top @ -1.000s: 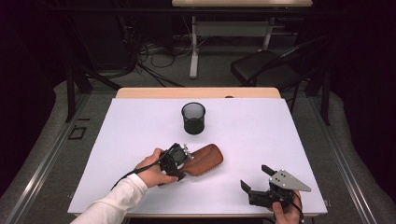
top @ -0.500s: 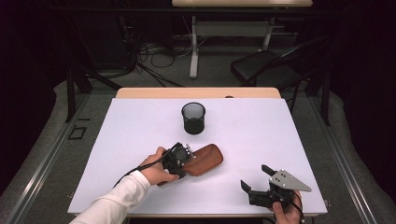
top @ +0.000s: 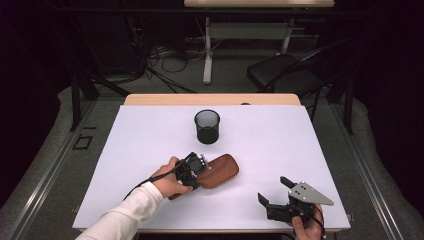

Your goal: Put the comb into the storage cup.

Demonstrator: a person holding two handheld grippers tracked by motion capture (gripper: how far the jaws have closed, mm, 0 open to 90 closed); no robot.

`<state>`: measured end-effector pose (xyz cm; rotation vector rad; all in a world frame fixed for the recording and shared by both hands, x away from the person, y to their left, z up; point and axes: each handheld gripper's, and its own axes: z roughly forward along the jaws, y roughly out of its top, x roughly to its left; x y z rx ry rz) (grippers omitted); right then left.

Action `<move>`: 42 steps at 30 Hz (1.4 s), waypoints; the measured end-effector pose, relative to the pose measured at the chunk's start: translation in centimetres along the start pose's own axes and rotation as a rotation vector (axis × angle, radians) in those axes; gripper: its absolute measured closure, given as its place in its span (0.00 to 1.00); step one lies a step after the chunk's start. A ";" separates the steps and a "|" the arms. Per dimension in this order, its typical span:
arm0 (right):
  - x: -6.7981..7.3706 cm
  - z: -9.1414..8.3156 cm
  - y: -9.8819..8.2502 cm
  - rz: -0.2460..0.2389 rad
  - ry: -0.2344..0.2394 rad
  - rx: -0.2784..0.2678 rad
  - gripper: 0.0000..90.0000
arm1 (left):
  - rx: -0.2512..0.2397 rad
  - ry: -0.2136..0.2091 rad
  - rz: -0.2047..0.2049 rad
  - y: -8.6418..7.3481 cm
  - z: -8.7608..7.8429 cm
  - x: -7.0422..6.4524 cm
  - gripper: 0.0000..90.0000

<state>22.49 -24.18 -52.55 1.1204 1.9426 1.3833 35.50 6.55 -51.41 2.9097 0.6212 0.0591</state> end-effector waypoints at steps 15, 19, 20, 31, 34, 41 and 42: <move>0.0 0.0 0.0 -0.007 0.001 -0.001 0.07 | 0.012 0.021 0.008 0.1 0.1 -0.1 0.80; 0.0 0.0 0.0 -0.007 0.001 -0.001 0.07 | 0.004 0.016 -0.001 0.0 0.1 -0.1 0.80; 0.0 0.0 0.0 -0.007 0.001 0.000 0.07 | 0.004 0.014 -0.002 0.0 0.0 -0.1 0.80; 0.0 0.0 0.0 -0.007 0.001 0.000 0.08 | -0.044 -0.019 -0.039 -0.6 0.2 0.1 0.80; 0.0 0.0 0.0 -0.003 0.002 0.003 0.08 | -0.061 -0.023 -0.040 -0.8 0.2 0.2 0.81; 0.0 0.0 0.0 -0.007 0.003 0.003 0.08 | -0.110 -0.065 -0.074 -1.5 0.3 0.6 0.81; 0.0 0.0 0.0 -0.008 0.003 0.006 0.08 | -0.117 -0.068 -0.077 -1.5 0.3 0.6 0.81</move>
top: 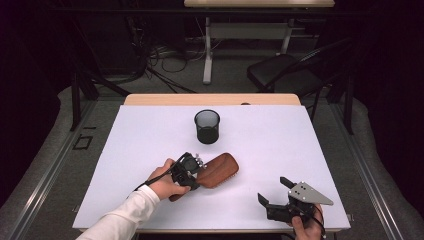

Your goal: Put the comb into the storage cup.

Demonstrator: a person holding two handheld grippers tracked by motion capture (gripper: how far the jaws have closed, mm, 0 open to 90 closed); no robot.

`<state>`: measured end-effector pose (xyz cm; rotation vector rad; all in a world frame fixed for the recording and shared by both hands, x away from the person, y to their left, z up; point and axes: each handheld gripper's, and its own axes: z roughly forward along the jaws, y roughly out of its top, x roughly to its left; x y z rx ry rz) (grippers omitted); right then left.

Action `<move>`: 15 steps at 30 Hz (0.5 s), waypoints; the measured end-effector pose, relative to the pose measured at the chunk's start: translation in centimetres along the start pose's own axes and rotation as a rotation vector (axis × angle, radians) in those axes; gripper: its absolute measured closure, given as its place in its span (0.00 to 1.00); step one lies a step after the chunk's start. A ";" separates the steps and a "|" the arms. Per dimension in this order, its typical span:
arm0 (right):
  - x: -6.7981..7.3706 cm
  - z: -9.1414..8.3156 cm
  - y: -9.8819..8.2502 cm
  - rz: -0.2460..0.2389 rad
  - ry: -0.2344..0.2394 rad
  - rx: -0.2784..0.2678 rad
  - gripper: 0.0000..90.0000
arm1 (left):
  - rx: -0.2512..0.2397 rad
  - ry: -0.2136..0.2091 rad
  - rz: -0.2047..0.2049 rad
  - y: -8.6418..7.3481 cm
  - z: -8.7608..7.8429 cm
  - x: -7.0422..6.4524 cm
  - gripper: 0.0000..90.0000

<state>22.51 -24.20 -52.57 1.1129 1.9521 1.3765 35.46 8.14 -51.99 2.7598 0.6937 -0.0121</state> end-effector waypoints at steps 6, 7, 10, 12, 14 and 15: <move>0.0 0.0 0.0 0.000 0.000 0.001 0.08 | -0.037 -0.010 -0.010 -0.5 0.0 0.1 0.81; 0.0 0.0 0.0 0.000 0.000 0.001 0.08 | -0.040 -0.011 -0.011 -0.5 0.0 0.0 0.81; 0.0 0.0 0.0 0.001 -0.003 0.001 0.08 | -0.051 -0.012 -0.017 -0.7 0.1 0.0 0.81; 0.0 0.0 0.0 0.003 -0.003 0.002 0.08 | -0.062 -0.016 -0.024 -0.8 0.1 0.1 0.81; 0.0 0.0 0.0 0.004 -0.003 0.002 0.08 | -0.068 -0.024 -0.027 -0.9 0.1 0.2 0.81; 0.0 0.0 0.0 0.003 -0.003 0.003 0.08 | -0.074 -0.024 -0.030 -0.9 0.1 0.2 0.81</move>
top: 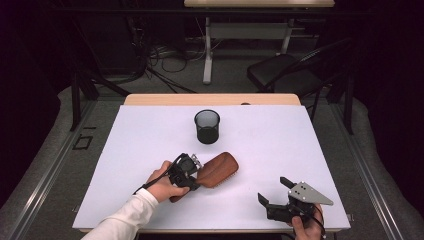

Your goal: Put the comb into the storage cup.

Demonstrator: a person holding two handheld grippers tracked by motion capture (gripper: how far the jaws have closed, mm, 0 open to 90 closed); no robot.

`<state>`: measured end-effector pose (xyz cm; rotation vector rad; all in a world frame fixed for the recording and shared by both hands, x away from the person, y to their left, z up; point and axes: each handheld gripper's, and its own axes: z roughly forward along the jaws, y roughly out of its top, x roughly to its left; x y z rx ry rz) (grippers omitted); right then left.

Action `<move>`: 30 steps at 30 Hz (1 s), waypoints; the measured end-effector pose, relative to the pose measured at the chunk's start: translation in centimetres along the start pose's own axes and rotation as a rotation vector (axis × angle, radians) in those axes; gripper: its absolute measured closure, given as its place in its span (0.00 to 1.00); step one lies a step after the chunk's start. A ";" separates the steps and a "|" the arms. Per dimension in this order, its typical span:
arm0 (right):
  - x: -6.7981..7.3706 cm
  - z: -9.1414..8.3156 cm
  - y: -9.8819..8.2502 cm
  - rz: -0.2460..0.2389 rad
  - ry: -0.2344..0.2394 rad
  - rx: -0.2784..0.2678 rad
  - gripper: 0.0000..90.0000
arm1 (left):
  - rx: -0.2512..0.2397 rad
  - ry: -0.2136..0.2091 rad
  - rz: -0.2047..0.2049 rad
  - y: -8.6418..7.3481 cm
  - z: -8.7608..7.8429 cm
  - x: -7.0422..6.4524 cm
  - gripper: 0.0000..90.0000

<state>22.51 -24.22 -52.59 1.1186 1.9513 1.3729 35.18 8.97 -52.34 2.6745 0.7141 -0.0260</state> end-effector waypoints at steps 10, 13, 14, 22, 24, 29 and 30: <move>0.0 0.0 0.0 0.001 0.002 0.001 0.08 | -0.048 -0.012 -0.015 -0.5 0.0 -0.2 0.81; 0.0 0.0 0.0 0.000 0.001 0.001 0.08 | -0.065 -0.019 -0.021 -0.6 -0.1 -0.2 0.81; 0.0 0.0 0.0 0.000 0.001 0.000 0.08 | -0.066 -0.022 -0.025 -0.6 -0.2 -0.1 0.81; 0.0 0.0 0.0 -0.001 0.000 0.000 0.08 | -0.146 -0.006 -0.040 -1.0 -0.8 -0.3 0.81; 0.0 0.0 0.0 0.001 -0.001 0.002 0.08 | -0.170 -0.003 -0.044 -1.1 -1.0 -0.4 0.81; 0.0 0.0 0.0 0.001 0.000 0.001 0.08 | -0.243 0.006 -0.066 -1.4 -1.5 -0.3 0.81; 0.0 0.0 0.0 0.000 0.000 0.001 0.08 | -0.251 0.006 -0.070 -1.5 -1.6 -0.3 0.81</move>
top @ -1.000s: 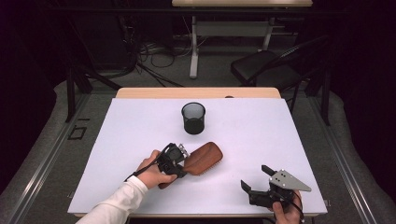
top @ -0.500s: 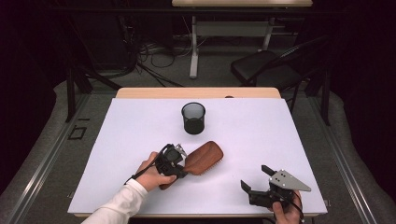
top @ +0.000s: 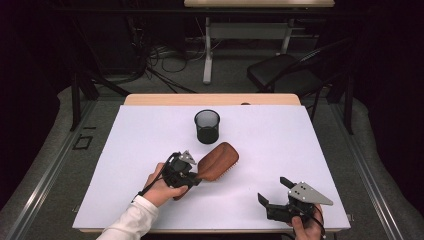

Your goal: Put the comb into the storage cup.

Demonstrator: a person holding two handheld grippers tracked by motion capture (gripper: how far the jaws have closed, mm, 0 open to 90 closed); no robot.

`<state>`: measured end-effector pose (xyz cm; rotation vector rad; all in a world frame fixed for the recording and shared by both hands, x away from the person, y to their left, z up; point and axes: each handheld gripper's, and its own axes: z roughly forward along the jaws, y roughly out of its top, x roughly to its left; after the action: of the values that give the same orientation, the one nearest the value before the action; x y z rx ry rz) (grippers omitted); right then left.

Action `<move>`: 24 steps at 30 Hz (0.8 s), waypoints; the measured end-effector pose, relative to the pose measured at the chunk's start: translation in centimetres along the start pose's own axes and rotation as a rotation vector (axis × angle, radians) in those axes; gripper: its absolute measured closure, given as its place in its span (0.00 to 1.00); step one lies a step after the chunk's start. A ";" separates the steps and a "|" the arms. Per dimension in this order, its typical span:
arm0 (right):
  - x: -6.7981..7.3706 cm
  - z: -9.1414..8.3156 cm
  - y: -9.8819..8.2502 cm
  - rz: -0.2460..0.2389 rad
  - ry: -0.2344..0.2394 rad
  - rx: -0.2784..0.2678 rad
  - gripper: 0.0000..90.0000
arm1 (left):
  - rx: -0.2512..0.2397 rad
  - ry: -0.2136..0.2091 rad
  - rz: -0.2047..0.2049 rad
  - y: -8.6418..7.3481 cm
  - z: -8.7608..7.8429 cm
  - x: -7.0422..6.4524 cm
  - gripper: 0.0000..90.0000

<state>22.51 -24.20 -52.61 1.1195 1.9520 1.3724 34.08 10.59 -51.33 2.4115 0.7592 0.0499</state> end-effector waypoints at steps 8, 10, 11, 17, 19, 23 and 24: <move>0.0 0.0 0.0 -0.003 -0.001 0.001 0.08 | -0.098 0.001 -0.026 -0.2 -1.0 0.1 0.81; 0.0 0.0 0.0 -0.002 0.001 0.001 0.08 | -0.120 0.010 -0.023 -0.2 -1.1 0.0 0.81; 0.0 0.0 0.0 -0.002 0.001 0.001 0.08 | -0.132 0.011 -0.031 -0.2 -1.2 0.0 0.81; 0.0 0.0 0.0 -0.001 0.000 0.000 0.08 | -0.189 0.029 -0.029 -0.2 -1.9 -0.2 0.81; 0.0 0.0 0.0 -0.001 0.000 0.000 0.08 | -0.208 0.033 -0.031 -0.3 -2.1 -0.3 0.81; 0.0 0.0 0.0 -0.001 0.000 0.000 0.08 | -0.258 0.045 -0.032 -0.4 -2.7 -0.3 0.81; 0.0 0.0 0.0 -0.001 -0.001 0.000 0.08 | -0.264 0.041 -0.033 -0.4 -2.9 -0.2 0.81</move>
<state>22.51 -24.22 -52.61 1.1182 1.9521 1.3710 33.07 12.33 -49.16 2.1529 0.7606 0.1755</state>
